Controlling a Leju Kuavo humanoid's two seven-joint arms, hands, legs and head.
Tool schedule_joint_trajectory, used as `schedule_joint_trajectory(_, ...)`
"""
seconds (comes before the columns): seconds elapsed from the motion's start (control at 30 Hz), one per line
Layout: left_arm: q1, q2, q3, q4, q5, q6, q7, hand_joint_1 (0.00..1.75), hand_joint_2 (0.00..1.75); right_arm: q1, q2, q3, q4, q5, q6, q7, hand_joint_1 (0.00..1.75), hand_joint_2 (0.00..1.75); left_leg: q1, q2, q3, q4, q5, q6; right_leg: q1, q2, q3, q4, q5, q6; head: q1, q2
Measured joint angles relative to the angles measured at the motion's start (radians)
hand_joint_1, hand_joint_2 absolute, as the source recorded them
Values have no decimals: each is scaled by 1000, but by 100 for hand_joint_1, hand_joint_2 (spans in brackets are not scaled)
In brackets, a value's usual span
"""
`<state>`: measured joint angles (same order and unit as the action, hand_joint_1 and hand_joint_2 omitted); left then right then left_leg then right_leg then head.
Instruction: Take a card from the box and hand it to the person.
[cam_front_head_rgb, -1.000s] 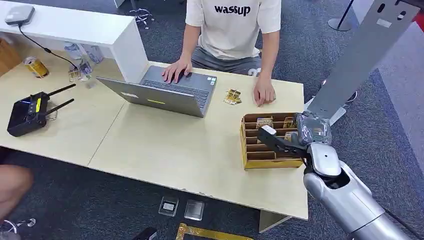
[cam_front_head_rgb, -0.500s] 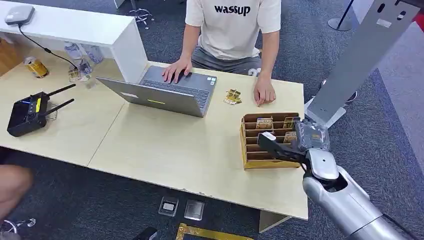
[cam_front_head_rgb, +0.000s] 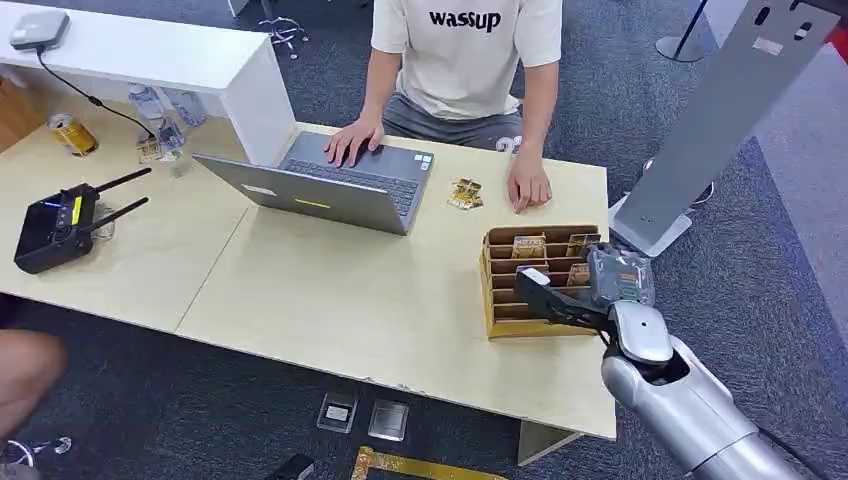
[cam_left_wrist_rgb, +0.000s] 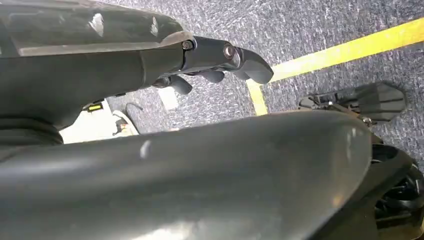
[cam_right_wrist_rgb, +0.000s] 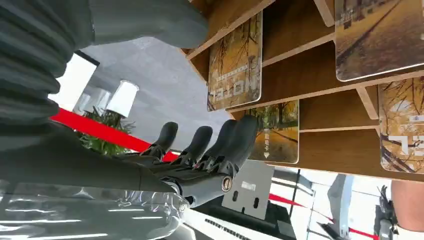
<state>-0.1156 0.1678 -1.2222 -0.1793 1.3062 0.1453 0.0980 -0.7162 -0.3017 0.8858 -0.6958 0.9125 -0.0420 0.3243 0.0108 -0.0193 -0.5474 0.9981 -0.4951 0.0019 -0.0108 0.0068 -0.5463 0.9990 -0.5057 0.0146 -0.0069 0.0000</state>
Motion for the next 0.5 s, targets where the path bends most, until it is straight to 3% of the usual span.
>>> schedule_joint_trajectory(0.1,0,0,0,0,0,2,0,0,0,-2,3,4,8,0,0,0,113,175,0,0,0,0,0,0,0,0,0,0,0,0,0,0)
schedule_joint_trajectory(0.37,0,0,0,0,0,3,0,0,0,-6,9,9,22,-3,-3,0,134,175,0,0,0,0,0,0,0,0,0,0,0,0,0,0)
schedule_joint_trajectory(0.5,0,0,0,0,0,5,0,0,0,-13,11,12,27,-5,-6,2,134,175,0,0,0,0,0,0,0,0,0,0,0,0,0,0)
